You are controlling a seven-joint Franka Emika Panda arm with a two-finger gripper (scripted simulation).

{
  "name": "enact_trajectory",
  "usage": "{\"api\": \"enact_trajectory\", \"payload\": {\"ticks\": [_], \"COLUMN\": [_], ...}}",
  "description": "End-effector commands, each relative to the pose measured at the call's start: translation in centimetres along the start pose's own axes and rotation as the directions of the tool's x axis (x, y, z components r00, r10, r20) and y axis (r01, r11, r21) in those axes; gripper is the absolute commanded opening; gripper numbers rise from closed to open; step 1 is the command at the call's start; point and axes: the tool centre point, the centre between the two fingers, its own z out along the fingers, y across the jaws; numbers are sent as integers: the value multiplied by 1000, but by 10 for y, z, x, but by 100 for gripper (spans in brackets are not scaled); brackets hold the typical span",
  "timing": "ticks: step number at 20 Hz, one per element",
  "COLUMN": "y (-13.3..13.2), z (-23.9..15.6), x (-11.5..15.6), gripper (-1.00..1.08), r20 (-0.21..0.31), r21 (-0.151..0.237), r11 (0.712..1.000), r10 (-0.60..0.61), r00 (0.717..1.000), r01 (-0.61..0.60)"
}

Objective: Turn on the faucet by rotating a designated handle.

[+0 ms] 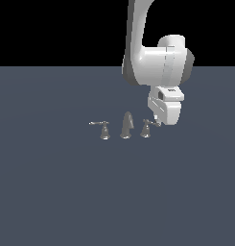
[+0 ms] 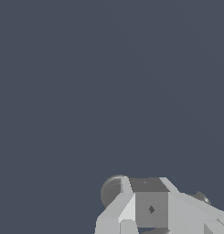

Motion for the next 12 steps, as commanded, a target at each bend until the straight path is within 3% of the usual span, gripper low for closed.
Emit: {"api": "enact_trajectory", "payload": {"ticks": [1,12], "y": [17,30], "z": [0,0], "x": [2,-19], "gripper": [-100,-100], "r20": [3,1], "r21": [-19,-15], "r11": [1000,1000], "r10": [9,10], "r00": [1000,1000], "r01": [-9,-10]}}
